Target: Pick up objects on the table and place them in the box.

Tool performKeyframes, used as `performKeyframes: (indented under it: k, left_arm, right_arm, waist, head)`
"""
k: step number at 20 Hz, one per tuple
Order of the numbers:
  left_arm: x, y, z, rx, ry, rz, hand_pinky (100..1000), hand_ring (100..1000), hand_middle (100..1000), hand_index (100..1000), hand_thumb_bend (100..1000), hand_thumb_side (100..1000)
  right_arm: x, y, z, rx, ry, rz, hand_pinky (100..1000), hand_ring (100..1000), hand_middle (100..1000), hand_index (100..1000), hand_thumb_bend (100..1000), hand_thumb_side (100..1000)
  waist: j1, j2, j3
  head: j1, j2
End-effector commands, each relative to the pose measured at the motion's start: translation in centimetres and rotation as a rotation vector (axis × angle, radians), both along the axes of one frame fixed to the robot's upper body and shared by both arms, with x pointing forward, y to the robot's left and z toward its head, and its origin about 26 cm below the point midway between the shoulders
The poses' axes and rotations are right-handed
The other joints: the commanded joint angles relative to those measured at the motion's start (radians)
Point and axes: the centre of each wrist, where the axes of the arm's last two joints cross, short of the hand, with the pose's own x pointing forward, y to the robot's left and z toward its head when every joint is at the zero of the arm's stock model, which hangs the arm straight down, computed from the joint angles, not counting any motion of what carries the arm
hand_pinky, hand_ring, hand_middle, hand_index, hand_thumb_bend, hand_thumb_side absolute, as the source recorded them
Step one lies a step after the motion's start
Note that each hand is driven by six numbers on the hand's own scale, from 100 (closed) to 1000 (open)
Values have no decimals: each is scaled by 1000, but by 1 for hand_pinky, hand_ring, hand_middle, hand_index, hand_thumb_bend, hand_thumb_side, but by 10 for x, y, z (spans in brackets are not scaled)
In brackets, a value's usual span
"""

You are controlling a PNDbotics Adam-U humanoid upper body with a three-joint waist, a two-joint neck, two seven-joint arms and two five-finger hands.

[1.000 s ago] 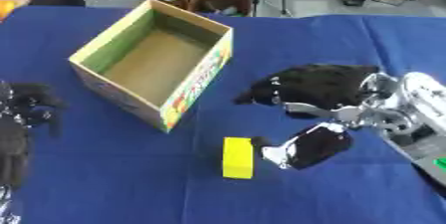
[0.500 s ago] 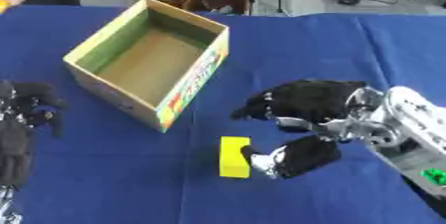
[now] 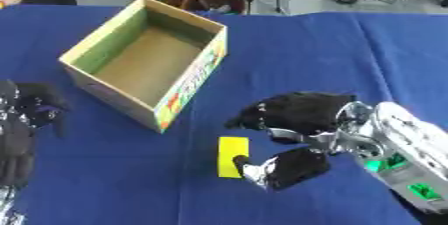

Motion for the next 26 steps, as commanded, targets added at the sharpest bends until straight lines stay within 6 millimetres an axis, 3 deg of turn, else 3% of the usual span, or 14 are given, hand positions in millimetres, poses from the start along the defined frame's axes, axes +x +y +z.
performKeyframes:
  k: [1,10,15,26]
  left_arm:
    - [-1,1,4,13,-16,0,233,513,454,601,100,976]
    - [-1,0,4,15,-14,1,233,513,454,601,100,979]
    - [-1,0,3,16,-13,-1,233,514,455,601,100,981]
    - [-1,0,3,19,-10,-5,233,514,455,601,100,985]
  right_arm:
    - [3,0,-1,-15,-58,-16,828,879,852,1000,100,1000]
    - [14,0,-24,-50,-221,-41,818,890,870,1000,100,1000]
    - [20,-1,-39,-67,-188,-46,823,891,873,1000,100,1000]
    - [24,1,-50,-58,-173,-52,824,892,872,1000,100,1000]
  waist:
    - [-1,-15,0]
    - [-3,-14,-1]
    - [-4,-12,0]
    - [-5,-7,4]
  head:
    - [0,1]
    - [-2,1]
    - [-3,2]
    - [-6,-1]
